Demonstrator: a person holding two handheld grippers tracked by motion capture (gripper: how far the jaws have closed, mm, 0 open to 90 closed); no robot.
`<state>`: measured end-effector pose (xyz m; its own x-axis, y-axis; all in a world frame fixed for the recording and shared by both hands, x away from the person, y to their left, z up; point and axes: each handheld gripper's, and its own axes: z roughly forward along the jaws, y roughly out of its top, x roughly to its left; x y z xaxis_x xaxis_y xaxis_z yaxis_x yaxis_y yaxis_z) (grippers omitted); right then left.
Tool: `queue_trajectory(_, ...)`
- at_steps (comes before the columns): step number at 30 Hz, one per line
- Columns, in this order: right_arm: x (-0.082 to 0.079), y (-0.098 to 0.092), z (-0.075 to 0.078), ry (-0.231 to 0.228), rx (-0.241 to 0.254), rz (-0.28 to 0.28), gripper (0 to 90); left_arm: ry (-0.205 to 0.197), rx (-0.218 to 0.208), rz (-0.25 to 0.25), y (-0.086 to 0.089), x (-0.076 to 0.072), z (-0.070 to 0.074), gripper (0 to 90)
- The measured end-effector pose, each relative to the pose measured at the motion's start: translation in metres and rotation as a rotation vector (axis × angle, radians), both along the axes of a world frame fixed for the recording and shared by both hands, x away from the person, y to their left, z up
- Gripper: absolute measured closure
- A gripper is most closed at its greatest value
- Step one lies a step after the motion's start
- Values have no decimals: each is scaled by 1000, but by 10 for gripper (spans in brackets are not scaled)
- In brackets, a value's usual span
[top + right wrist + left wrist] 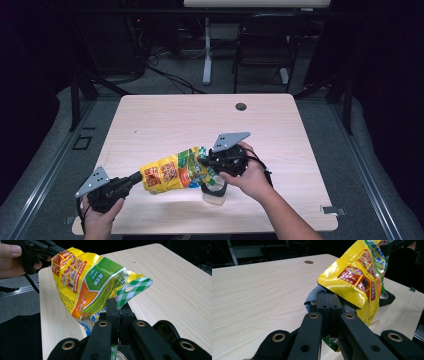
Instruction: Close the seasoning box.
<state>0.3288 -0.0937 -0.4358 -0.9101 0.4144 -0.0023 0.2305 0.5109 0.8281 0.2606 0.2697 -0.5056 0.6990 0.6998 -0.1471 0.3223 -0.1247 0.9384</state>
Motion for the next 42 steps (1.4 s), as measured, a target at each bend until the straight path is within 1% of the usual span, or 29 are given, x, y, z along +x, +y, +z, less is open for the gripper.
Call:
queue_trajectory(1, 0, 0, 0, -1, 4, 0, 894, 5, -8, -4, 1, 0, 0, 900)
queue_trajectory(2, -1, 0, 0, -4, 7, -2, 894, 13, -17, -24, 2, 1, 0, 900)
queue_trajectory(3, -1, -1, 0, -6, 8, -4, 894, 18, -24, -29, 2, 2, -1, 898)
queue_trajectory(4, -1, -1, 0, -8, 7, -5, 895, 19, -33, -21, 2, 2, -2, 896)
queue_trajectory(5, -2, -1, 0, -15, 3, -6, 895, 21, -35, -35, 2, 2, -2, 894)
queue_trajectory(6, -2, -1, 0, -19, 4, -7, 895, 19, -29, -40, 2, 2, -2, 893)
queue_trajectory(7, -3, -1, -1, -26, -3, -7, 895, 14, -26, -27, 1, 1, -1, 891)
queue_trajectory(8, -3, -1, -1, -28, -2, -7, 895, 16, -25, -37, 1, 1, -1, 890)
queue_trajectory(10, -3, -2, -3, -27, 8, -8, 895, 6, -21, -19, -1, 0, -1, 888)
queue_trajectory(11, -2, -3, -3, -27, 6, -6, 895, 6, -23, -28, -1, 0, 0, 888)
queue_trajectory(12, -3, -3, -4, -28, 8, -9, 895, 0, -17, -15, -2, 0, 0, 888)
queue_trajectory(13, -3, -4, -4, -29, 11, -11, 895, 1, -12, -18, -2, 0, 0, 888)
queue_trajectory(14, -3, -4, -4, -28, 11, -10, 895, -3, -10, -7, -3, -1, 1, 888)
queue_trajectory(15, -3, -4, -5, -28, 12, -9, 894, -3, -12, -7, -3, -1, 1, 888)
queue_trajectory(16, -3, -4, -5, -31, 12, -9, 894, 1, -14, -21, -3, -1, 1, 888)
queue_trajectory(17, -4, -4, -4, -33, 12, -8, 895, -2, -14, -21, -3, 0, 1, 888)
queue_trajectory(18, -4, -5, -4, -35, 12, -8, 895, -7, -8, -7, -3, -1, 1, 888)
queue_trajectory(19, -4, -5, -4, -36, 12, -9, 895, -6, -5, -15, -3, -1, 1, 889)
queue_trajectory(20, -4, -5, -4, -38, 8, -11, 894, -7, -3, -5, -4, -1, 2, 890)
queue_trajectory(21, -4, -5, -5, -37, 13, -11, 893, -7, -3, -12, -4, -1, 2, 890)
queue_trajectory(23, -5, -5, -6, -37, 21, -16, 890, -9, -6, -6, -4, -2, 2, 889)
queue_trajectory(25, -5, -5, -6, -42, 12, -18, 884, -8, -8, -8, -5, -2, 2, 887)
queue_trajectory(28, -4, -5, -8, -36, 10, -21, 848, -8, -12, -15, -5, -2, 2, 878)
queue_trajectory(31, -4, -6, -9, -23, 11, -18, 842, -11, -13, -18, -5, -2, 3, 865)
queue_trajectory(33, -4, -7, -9, -9, 17, -14, 822, -14, 0, -17, -7, -2, 3, 853)
queue_trajectory(34, -4, -7, -9, -6, 11, -15, 822, -9, -5, -30, -6, -2, 3, 853)
queue_trajectory(35, -3, -7, -9, -1, 12, -14, 822, -10, -2, -19, -7, -2, 3, 853)
queue_trajectory(38, -3, -8, -9, 9, 16, -8, 823, -10, -3, -18, -8, -2, 2, 853)
queue_trajectory(42, -4, -9, -9, -3, 6, -2, 870, -11, -9, -10, -8, -2, 2, 847)
